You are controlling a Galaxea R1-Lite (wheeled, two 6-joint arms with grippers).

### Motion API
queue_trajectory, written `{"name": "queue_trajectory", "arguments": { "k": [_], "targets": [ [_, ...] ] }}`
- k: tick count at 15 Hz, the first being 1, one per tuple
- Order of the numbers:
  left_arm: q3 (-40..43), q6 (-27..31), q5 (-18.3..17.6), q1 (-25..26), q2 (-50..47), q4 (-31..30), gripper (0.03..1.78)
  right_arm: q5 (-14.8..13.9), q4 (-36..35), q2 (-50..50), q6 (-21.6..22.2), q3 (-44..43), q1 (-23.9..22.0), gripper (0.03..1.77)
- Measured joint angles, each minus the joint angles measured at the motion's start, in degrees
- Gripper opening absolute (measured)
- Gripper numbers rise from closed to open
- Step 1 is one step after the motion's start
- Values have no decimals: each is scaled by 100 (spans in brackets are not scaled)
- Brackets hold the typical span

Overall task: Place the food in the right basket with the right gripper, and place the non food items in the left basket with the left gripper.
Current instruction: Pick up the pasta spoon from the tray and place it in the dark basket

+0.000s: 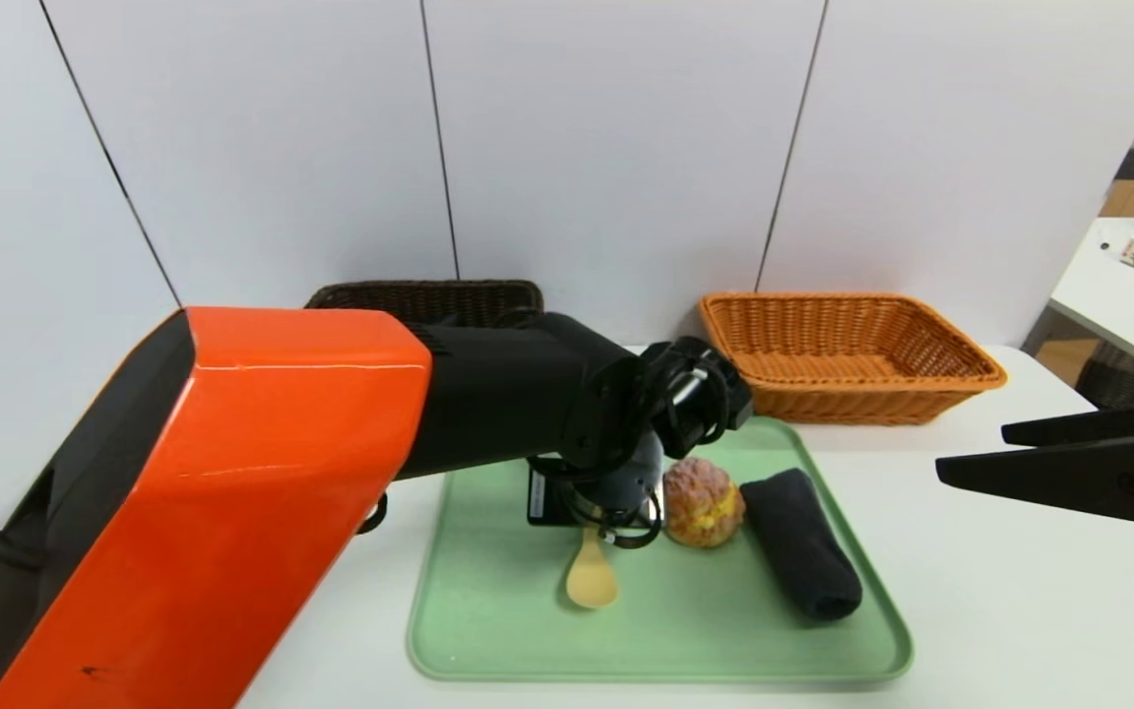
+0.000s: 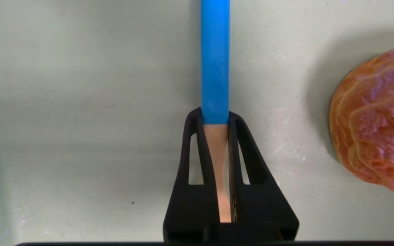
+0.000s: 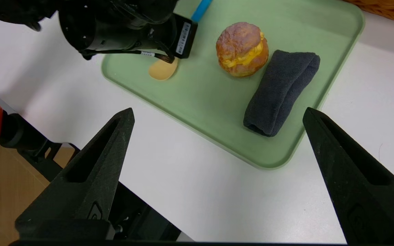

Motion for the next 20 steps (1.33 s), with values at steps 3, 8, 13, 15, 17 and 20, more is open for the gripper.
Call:
{"name": "queue_trajectory", "arguments": {
  "k": [3, 8, 13, 15, 17, 20],
  "targets": [
    [-4, 308, 54, 143, -428, 151, 15, 0, 0, -2, -5, 4, -9, 170],
    [-6, 1445, 190, 647, -1398, 352, 15, 0, 0, -6, -10, -10, -4, 170],
    [-6, 3506, -280, 1565, -2236, 323, 15, 41, 2, -15, -11, 0, -4, 170],
    [-6, 4315, -834, 1981, -2367, 321, 15, 72, -2, -15, -10, 0, -2, 170],
    [7, 5116, -1402, 2376, -2384, 271, 15, 74, 2, -17, -10, 0, -4, 170],
    [20, 6281, -2193, 2921, -2297, -46, 15, 79, 6, -48, -10, 0, -13, 170]
  ]
}}
